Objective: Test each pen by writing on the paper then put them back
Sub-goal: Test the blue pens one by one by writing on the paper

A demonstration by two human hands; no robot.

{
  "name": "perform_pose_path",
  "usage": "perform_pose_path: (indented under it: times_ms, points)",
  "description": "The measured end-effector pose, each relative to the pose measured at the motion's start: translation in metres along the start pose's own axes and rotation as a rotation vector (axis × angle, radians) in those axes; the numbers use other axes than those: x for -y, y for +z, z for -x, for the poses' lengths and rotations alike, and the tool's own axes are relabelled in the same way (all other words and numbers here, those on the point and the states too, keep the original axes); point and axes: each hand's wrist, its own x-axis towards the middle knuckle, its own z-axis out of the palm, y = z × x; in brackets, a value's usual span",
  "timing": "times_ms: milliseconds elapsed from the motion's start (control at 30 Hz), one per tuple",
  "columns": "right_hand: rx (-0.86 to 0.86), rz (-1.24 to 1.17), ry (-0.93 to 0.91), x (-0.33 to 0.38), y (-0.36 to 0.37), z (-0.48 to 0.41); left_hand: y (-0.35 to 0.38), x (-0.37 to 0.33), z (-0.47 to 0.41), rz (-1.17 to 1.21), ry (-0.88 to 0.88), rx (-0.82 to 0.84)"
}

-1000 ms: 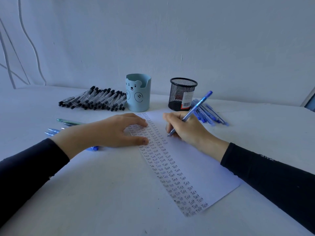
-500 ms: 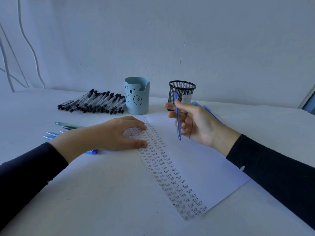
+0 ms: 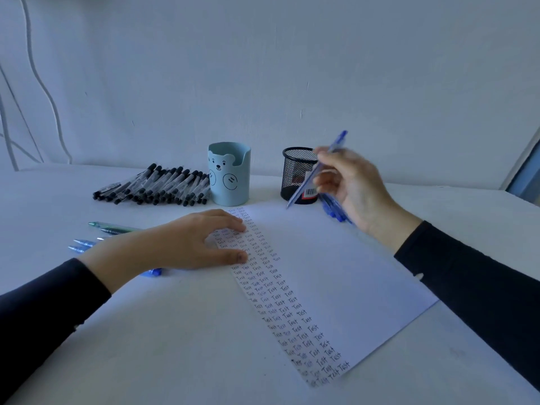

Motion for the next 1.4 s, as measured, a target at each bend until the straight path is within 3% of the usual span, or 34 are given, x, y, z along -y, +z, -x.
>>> perform_pose_path:
  times_ms: [100, 167, 367, 633, 767, 900, 1000, 1167, 1400]
  points:
    - [-0.262, 0.301, -0.418, 0.000, -0.028, -0.010, 0.001, 0.001, 0.000, 0.003, 0.007, -0.006]
    - [-0.318, 0.455, -0.520, -0.009, -0.043, -0.012, 0.001, 0.002, -0.001, 0.009, 0.016, -0.009]
    - [-0.216, 0.946, -0.393, -0.043, -0.071, -0.021, 0.001, 0.003, -0.001, 0.012, 0.024, -0.011]
    - [-0.023, 1.174, -0.307, -0.053, -0.073, -0.019, 0.001, 0.002, -0.002, 0.008, 0.027, -0.004]
    - [-0.055, 1.288, -0.350, -0.053, -0.071, -0.015, 0.000, 0.004, -0.001, 0.004, 0.034, -0.003]
    - [-0.068, 1.200, -0.457, -0.049, -0.049, -0.008, 0.001, 0.003, -0.003, -0.005, 0.043, -0.008]
    - [0.143, 1.038, -0.482, -0.051, -0.020, 0.004, -0.002, 0.002, -0.002, 0.021, 0.052, -0.021]
    - [0.366, 1.188, -0.763, -0.062, -0.006, 0.020, -0.042, 0.010, 0.008, 0.185, 0.011, -0.174]
    - [0.378, 1.069, -0.688, -0.067, -0.010, 0.019, -0.072, 0.030, 0.032, 0.106, -0.170, -0.007]
